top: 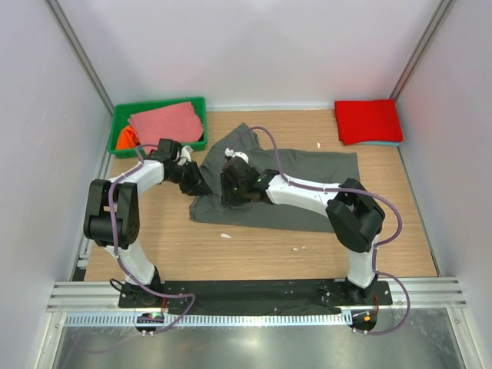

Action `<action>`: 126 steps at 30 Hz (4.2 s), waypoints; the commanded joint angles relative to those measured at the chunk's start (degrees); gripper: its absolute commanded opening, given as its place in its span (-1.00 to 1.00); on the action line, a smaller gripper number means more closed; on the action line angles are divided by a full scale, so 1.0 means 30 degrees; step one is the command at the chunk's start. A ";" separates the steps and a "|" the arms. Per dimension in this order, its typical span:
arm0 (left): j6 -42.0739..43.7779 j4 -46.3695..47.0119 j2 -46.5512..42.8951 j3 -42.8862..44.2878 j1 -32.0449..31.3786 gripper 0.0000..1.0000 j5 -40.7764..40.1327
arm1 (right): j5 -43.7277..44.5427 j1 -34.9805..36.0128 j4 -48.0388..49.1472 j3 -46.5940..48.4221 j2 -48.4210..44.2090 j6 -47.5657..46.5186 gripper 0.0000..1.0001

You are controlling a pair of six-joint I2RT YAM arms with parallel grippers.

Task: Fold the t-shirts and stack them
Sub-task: Fold the tshirt

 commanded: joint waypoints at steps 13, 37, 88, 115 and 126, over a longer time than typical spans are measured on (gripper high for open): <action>-0.0315 0.1165 -0.0389 -0.1511 0.0107 -0.66 0.0634 | 0.4454 0.1478 -0.3799 0.3683 0.2184 -0.6376 -0.07; -0.0550 0.1195 -0.0683 -0.1513 0.0312 -0.70 0.0780 | 0.9963 0.1597 -0.6085 0.5532 0.3477 -0.7376 -0.56; 0.5251 -0.3376 0.2625 0.5079 -0.3350 -0.16 -0.6429 | 0.1763 -0.2213 -0.8956 0.4653 0.1571 0.8939 0.24; 0.4577 -0.2672 0.4561 0.6544 -0.3555 -0.43 -0.4758 | 0.1761 -0.2447 -0.9599 0.6292 0.4062 0.9061 0.24; 0.4313 -0.2672 0.4884 0.6982 -0.3555 -0.49 -0.4406 | 0.1176 -0.2623 -0.9367 0.5883 0.3975 0.9295 0.26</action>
